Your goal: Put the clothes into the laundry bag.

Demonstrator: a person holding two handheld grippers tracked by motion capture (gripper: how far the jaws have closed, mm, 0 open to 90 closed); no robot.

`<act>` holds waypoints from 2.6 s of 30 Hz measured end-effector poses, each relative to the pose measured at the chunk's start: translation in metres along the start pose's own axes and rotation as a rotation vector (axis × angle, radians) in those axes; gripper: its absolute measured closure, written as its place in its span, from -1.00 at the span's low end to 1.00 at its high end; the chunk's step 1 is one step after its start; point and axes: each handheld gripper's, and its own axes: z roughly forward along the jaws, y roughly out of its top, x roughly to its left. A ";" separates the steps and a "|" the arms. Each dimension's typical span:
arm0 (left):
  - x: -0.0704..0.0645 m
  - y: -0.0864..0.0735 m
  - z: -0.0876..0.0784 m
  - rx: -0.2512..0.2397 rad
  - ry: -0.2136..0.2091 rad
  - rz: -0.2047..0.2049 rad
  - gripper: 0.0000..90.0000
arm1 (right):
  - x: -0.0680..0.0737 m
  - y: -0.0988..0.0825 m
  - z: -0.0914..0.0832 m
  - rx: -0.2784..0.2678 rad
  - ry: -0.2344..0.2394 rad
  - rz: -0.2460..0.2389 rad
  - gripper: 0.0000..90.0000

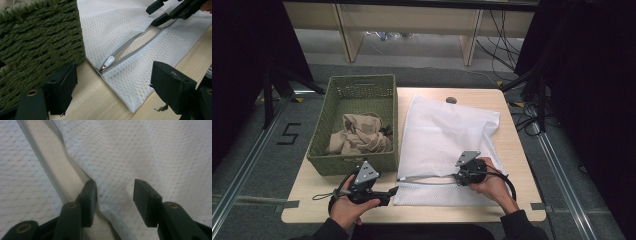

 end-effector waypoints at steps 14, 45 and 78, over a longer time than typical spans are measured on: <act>0.001 0.001 -0.001 0.005 -0.005 0.021 -0.47 | -0.004 0.011 0.003 0.001 -0.022 0.001 0.88; 0.000 0.005 -0.005 -0.023 -0.010 -0.015 -0.46 | -0.041 0.015 -0.030 -0.108 -0.093 0.096 0.99; 0.045 0.084 -0.042 0.040 0.152 0.102 -0.50 | -0.081 0.025 -0.080 -0.237 -0.168 0.123 0.99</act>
